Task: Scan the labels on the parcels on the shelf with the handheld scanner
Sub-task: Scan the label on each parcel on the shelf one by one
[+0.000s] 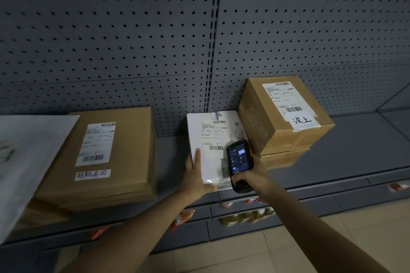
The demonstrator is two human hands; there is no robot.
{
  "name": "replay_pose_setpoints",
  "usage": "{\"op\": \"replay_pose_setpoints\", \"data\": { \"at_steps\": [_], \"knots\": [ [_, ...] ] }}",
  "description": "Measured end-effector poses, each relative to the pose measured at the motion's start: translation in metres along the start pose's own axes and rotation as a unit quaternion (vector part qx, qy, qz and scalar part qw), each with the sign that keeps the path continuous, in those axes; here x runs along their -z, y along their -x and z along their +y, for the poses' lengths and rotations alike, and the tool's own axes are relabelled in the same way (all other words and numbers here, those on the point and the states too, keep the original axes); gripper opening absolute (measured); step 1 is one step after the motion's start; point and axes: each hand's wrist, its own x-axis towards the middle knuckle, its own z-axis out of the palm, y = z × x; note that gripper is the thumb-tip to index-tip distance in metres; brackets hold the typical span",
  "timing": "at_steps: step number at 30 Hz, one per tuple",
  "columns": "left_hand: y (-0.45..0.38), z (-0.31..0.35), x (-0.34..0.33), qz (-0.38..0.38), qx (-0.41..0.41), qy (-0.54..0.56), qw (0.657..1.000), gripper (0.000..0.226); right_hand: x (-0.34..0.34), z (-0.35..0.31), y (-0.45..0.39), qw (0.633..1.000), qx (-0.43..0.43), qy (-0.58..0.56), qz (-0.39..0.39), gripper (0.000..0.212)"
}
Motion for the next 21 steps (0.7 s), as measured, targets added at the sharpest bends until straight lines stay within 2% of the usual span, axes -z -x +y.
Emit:
{"op": "replay_pose_setpoints", "data": {
  "at_steps": [3, 9, 11, 15, 17, 21],
  "knots": [
    [0.003, 0.002, 0.017, -0.004, 0.017, -0.015, 1.000, 0.128, -0.005, -0.005, 0.001, 1.000, 0.001, -0.003, 0.011, 0.072],
    [0.034, 0.004, 0.064, 0.049, -0.033, -0.029, 0.998, 0.093, -0.033, -0.032, 0.011, 0.999, 0.027, -0.034, -0.020, 0.072],
    [0.048, -0.003, 0.080, 0.088, -0.035, -0.034, 0.995, 0.082, -0.050, -0.042, 0.015, 0.997, 0.036, -0.047, -0.049, 0.073],
    [0.074, -0.027, 0.114, 0.213, -0.056, -0.091, 0.971, 0.061, -0.088, -0.054, 0.023, 0.991, 0.034, -0.080, -0.100, 0.063],
    [0.088, -0.040, 0.134, 0.247, -0.028, -0.097, 0.964, 0.063, -0.108, -0.057, 0.028, 0.988, 0.031, -0.088, -0.125, 0.065],
    [0.116, -0.069, 0.171, 0.255, 0.074, -0.108, 0.958, 0.075, -0.143, -0.062, 0.039, 0.981, 0.030, -0.103, -0.160, 0.059]
  ]
}}
